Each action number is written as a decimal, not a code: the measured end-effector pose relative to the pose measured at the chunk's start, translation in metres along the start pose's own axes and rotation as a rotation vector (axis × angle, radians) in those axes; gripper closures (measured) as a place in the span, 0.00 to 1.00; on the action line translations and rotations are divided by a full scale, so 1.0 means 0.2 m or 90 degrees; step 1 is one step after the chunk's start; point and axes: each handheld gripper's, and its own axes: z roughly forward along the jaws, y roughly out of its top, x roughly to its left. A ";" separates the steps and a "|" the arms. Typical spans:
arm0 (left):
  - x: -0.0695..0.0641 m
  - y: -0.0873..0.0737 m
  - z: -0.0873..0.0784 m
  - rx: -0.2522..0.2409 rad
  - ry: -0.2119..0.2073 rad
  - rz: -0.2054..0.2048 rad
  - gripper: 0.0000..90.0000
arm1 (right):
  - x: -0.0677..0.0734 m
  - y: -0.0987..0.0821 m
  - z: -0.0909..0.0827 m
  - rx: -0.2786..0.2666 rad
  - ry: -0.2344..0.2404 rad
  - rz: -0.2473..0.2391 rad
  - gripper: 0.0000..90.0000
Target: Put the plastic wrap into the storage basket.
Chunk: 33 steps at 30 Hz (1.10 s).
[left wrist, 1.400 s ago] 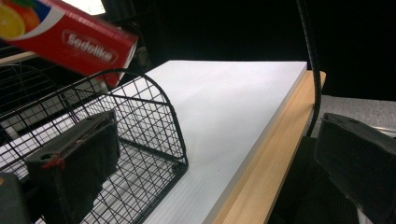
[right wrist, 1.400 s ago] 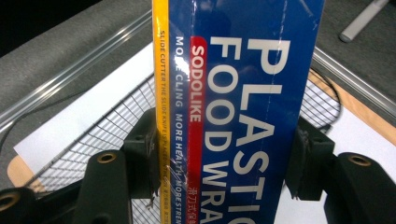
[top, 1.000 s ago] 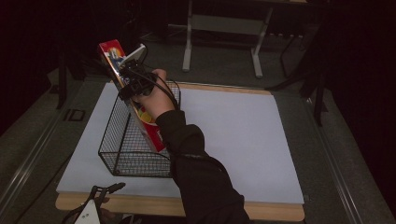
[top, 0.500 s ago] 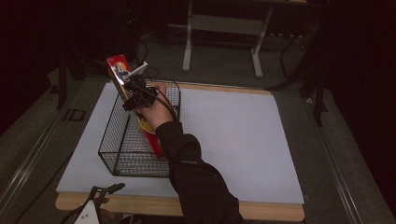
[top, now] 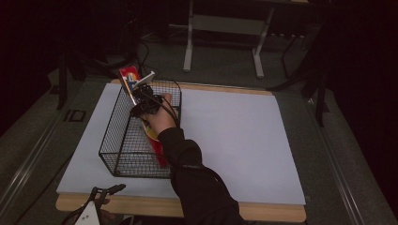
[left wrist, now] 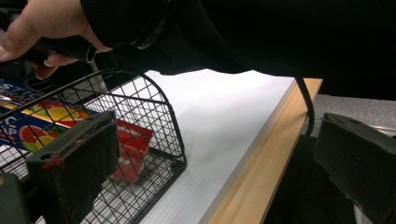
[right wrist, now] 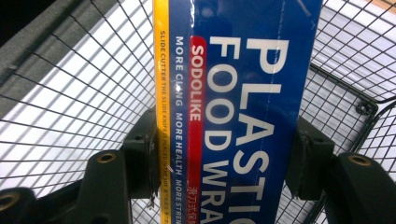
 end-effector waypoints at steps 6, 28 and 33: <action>0.00 0.00 0.00 -0.001 -0.001 0.000 0.01 | -0.05 -0.02 0.04 0.009 -0.022 0.035 0.43; 0.00 0.00 0.00 0.004 0.000 0.003 0.01 | -0.05 -0.05 0.06 0.010 -0.011 0.036 0.42; 0.00 0.00 0.00 0.003 0.000 0.002 0.01 | -0.04 -0.06 0.09 0.001 -0.018 0.033 0.42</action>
